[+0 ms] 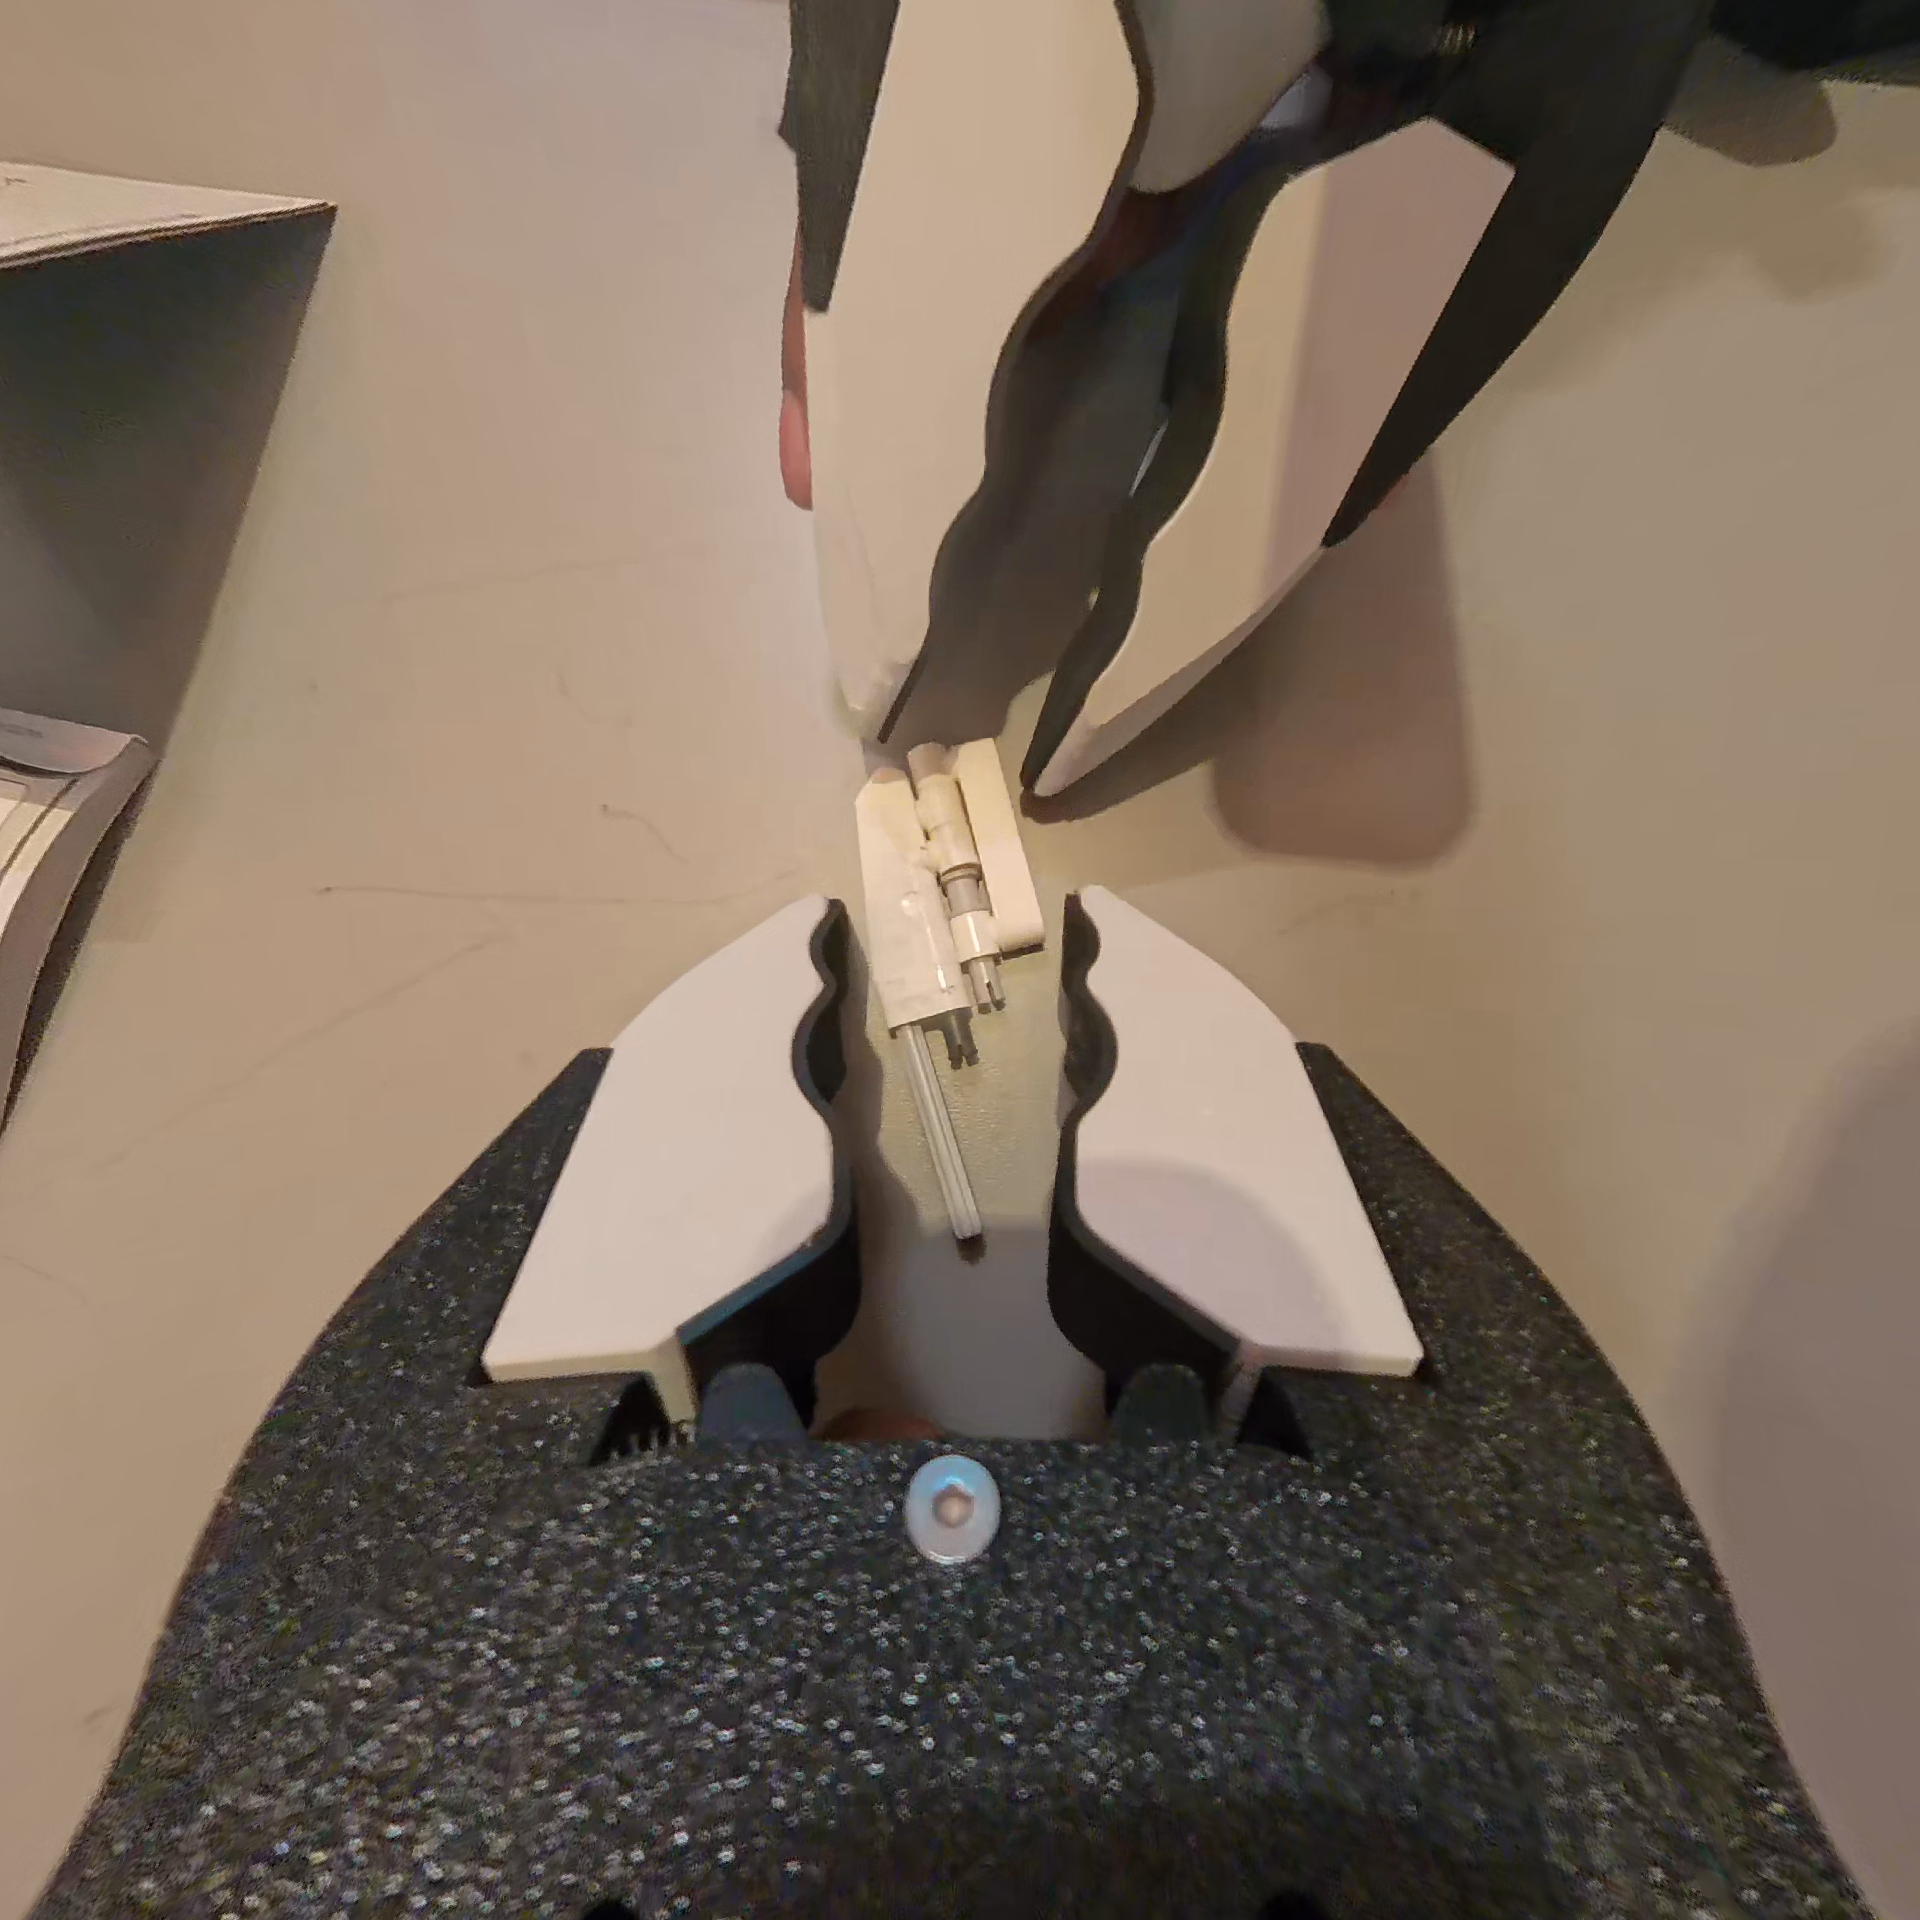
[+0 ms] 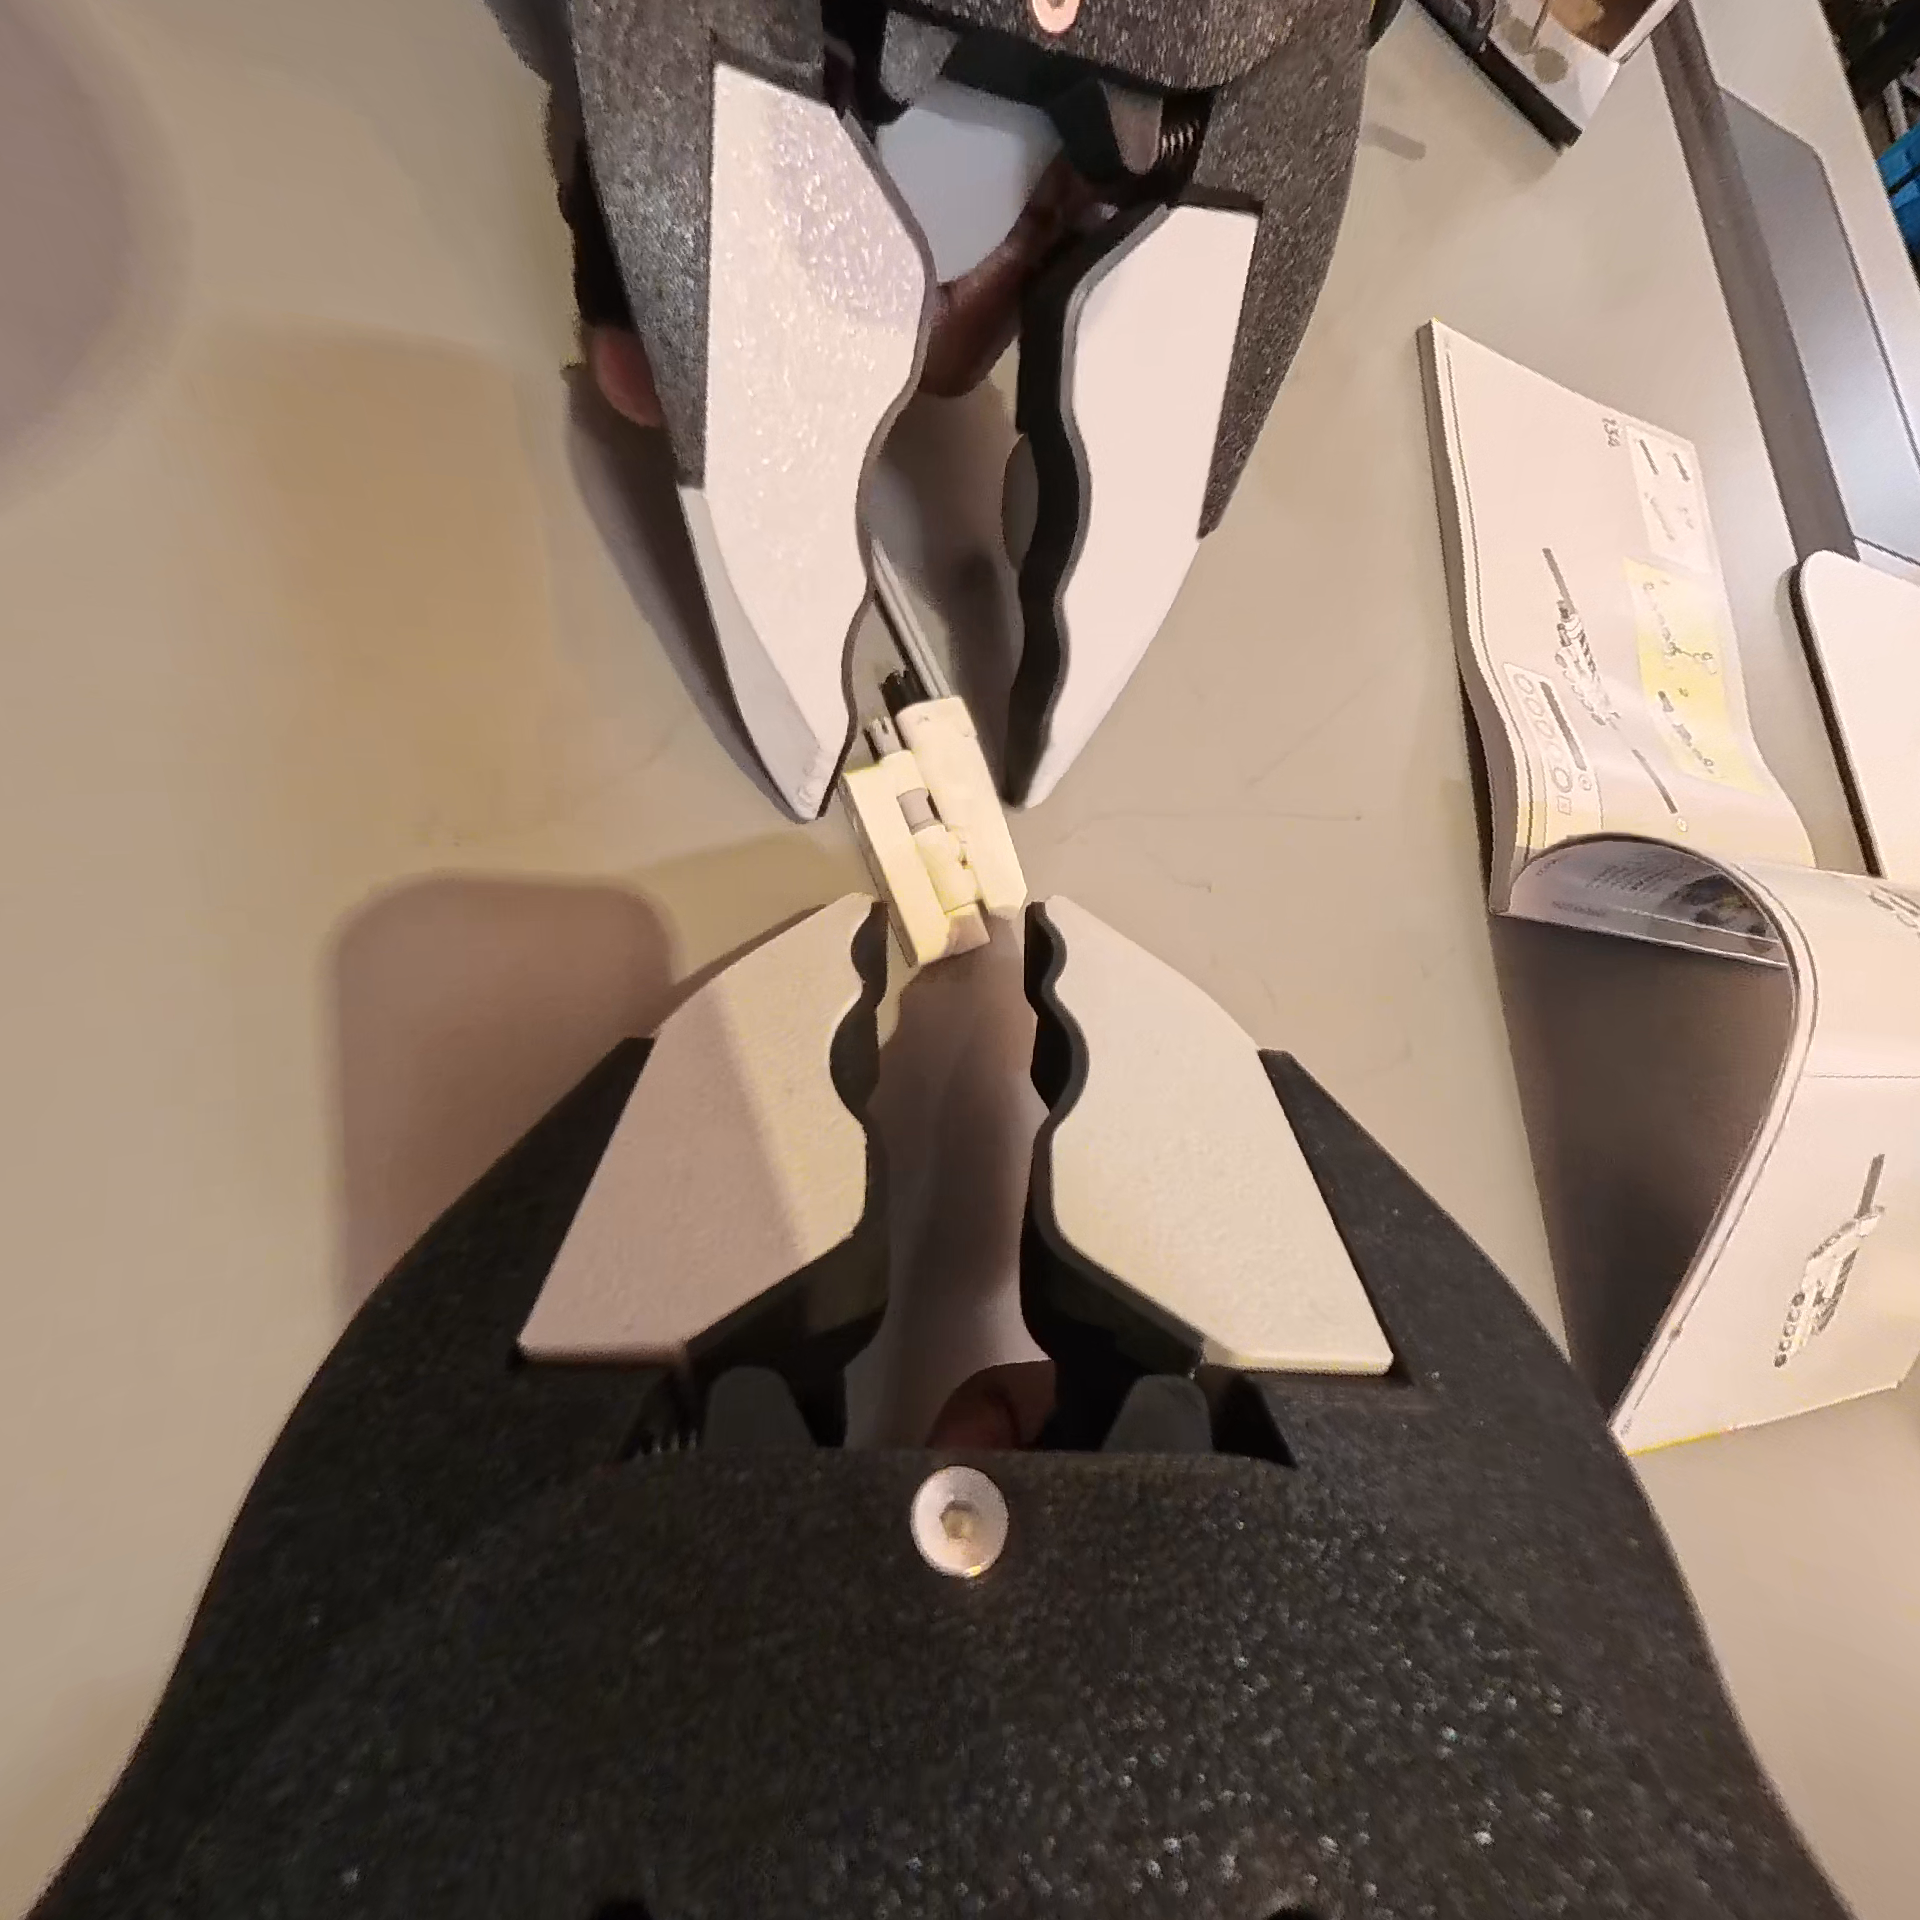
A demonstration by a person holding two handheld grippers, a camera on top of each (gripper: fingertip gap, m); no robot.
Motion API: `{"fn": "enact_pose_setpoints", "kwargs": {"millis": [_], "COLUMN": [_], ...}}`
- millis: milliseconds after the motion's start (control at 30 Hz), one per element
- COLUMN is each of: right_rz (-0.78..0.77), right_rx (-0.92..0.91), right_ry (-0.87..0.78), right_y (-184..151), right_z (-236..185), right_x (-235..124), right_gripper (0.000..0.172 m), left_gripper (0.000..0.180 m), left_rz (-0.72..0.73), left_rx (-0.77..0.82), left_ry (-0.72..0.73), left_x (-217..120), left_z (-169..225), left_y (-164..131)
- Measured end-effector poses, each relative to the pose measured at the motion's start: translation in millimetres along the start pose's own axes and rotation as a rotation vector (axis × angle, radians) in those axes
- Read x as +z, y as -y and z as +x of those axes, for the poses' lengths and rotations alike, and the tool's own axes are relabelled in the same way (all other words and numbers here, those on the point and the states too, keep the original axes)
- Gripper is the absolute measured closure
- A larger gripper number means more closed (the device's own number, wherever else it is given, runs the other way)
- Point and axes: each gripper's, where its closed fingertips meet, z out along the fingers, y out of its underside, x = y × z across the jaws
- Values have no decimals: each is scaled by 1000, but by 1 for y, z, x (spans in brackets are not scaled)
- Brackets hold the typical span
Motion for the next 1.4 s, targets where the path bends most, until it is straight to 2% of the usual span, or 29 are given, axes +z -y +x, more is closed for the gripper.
{"fn": "enact_pose_setpoints", "kwargs": {"millis": [167, 300, 567, 700, 933, 1267, 1333, 1367, 1400], "right_rz": [-26, -26, -12, 0, -3, -4, -5, -5, -4], "right_rx": [51, 44, -37, -51, -64, -78, -79, -78, -77], "right_ry": [31, 28, -27, -47, -50, -46, -44, -43, -42], "right_y": [0, 3, 1, -1, 0, 1, 0, 0, 0], "right_z": [-2, -4, 0, 4, 3, 1, 1, 1, 1], "right_x": [4, 6, 1, -2, -1, -1, -1, -2, -2], "right_gripper": [150, 156, 148, 147, 148, 148, 147, 147, 147], "left_gripper": [140, 149, 150, 161, 150, 150, 159, 174, 175], "left_rz": [-11, -5, 27, 75, 33, 23, 62, 83, 87], "left_rx": [-16, 13, -54, -97, -84, -66, -68, -69, -68], "left_ry": [31, 54, 18, -18, -26, 13, 20, 21, 26], "left_x": [2, 3, 0, -5, -1, -1, -5, -8, -10], "left_z": [-3, -2, -4, -4, -1, -4, -6, -6, -7], "left_y": [1, 3, 4, 10, 4, 3, 9, 13, 13]}}
